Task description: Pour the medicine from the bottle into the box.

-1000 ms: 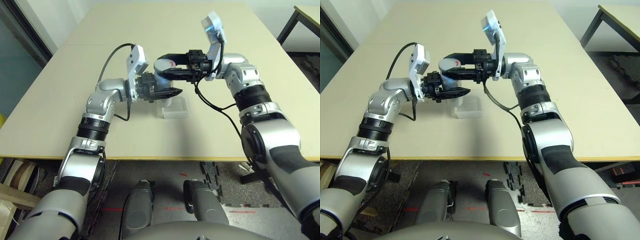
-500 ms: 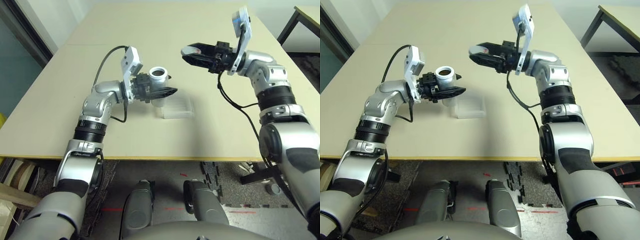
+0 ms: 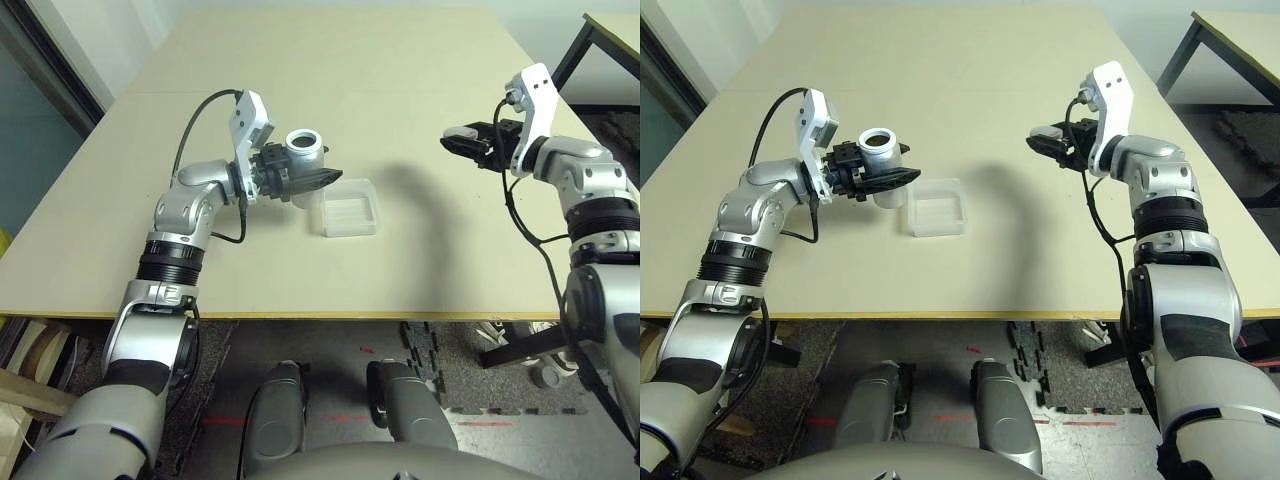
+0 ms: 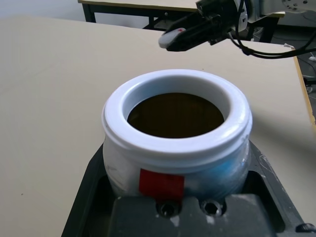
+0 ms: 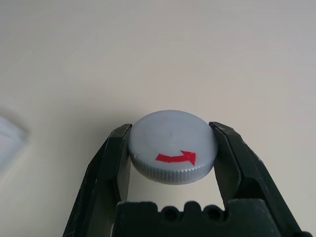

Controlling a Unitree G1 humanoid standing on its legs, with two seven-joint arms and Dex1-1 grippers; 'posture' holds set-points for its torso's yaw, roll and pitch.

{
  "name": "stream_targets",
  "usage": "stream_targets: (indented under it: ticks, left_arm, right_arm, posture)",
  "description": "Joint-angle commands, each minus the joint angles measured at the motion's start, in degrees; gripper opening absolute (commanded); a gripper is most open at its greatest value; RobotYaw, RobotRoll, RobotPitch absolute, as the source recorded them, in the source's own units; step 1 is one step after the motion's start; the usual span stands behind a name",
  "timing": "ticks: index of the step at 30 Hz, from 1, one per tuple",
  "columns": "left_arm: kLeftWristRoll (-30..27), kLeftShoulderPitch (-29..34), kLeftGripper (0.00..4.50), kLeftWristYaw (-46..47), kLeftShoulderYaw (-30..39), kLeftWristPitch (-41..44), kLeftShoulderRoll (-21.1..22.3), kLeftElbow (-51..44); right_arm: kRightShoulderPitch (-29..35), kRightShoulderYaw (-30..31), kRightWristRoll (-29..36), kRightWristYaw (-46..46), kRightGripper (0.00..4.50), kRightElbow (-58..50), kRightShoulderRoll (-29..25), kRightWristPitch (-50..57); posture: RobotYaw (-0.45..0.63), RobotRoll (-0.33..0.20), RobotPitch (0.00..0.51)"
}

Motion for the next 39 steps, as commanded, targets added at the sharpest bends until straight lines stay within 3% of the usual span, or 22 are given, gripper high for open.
stream_targets:
  ticks: [1,9,15,23,39]
  left_arm:
    - [0.86,-0.94,2.72,0.79,0.25,-1.05,-0.17,1.12]
    - [0.73,-0.99,2.72,1.38,0.32,-1.86,0.00,1.80]
    - [0.69,-0.90,2.72,1.66,0.46,-1.87,0.32,1.81]
    - [1.13,-1.53,2.72,1.83,0.50,-2.54,0.74,3.38]
    - [2.81,-4.02,2.72,2.07,1.15,-5.15,2.48,9.13]
  right_arm:
    - [-1.35,-0.06,-1.29,-2.33,2.58,3.21,-1.37,0.68]
    - [-1.77,0.37,-2.88,-2.84,2.58,5.69,-1.06,-2.06]
    - [-1.98,-0.24,-2.49,-2.82,4.49,5.75,-0.45,-3.36]
    - [-1.60,-1.04,-0.93,0.20,4.50,4.36,0.67,-5.75]
    - [6.65,1.04,7.01,33.68,4.50,-12.23,-0.65,-9.38]
  posture:
    - [-0.03,0.000,0.077]
    - [-0.02,0.000,0.083]
    - [-0.02,0.000,0.085]
    - [-0.02,0.000,0.088]
    - [-0.03,0.000,0.091]
